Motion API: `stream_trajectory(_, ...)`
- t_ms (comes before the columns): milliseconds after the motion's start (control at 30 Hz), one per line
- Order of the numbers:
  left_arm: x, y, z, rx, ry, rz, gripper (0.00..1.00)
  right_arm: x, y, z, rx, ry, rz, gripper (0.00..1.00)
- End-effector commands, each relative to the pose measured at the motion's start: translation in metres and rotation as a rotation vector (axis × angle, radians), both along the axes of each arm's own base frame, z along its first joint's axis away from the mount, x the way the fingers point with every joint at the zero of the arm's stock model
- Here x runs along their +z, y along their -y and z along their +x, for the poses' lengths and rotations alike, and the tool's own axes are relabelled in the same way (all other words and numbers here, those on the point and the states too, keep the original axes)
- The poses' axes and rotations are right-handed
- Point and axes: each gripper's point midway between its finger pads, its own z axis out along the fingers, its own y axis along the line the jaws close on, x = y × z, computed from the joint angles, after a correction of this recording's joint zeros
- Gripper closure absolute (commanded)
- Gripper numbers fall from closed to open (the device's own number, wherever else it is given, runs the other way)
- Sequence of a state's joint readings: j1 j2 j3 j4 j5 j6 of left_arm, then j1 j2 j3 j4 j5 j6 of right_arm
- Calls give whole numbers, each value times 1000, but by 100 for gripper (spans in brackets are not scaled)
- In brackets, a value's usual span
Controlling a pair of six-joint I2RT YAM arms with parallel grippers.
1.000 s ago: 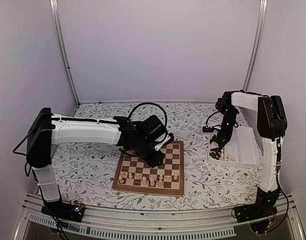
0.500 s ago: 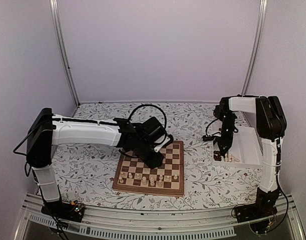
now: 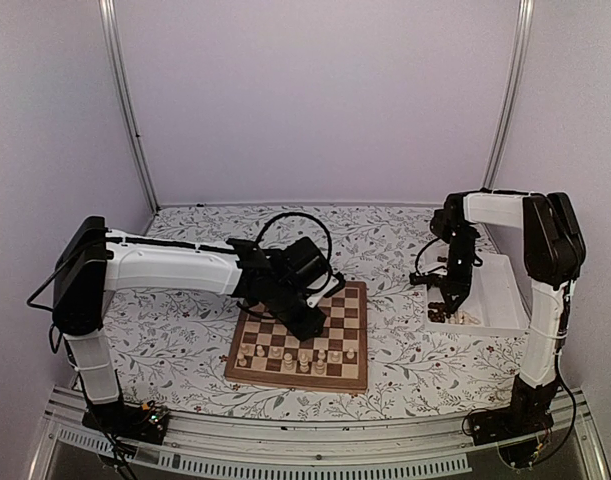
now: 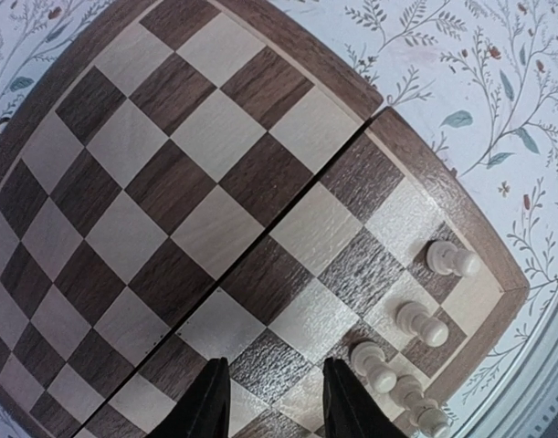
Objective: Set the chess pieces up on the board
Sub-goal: Adjust the storage box at the center of the board.
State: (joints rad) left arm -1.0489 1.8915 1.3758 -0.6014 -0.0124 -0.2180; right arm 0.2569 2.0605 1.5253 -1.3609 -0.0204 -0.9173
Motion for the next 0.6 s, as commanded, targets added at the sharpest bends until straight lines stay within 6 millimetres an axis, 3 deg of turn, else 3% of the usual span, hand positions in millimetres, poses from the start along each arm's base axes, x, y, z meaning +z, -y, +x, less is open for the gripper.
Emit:
stream_trajectory(0,3,-1,2,11,3,-21,63,8,-2,0,-10,19,5,66)
stream_trajectory(567,15,13,-2,0,-11,-56,63,-8,-32,-13,-80,-23,110,67)
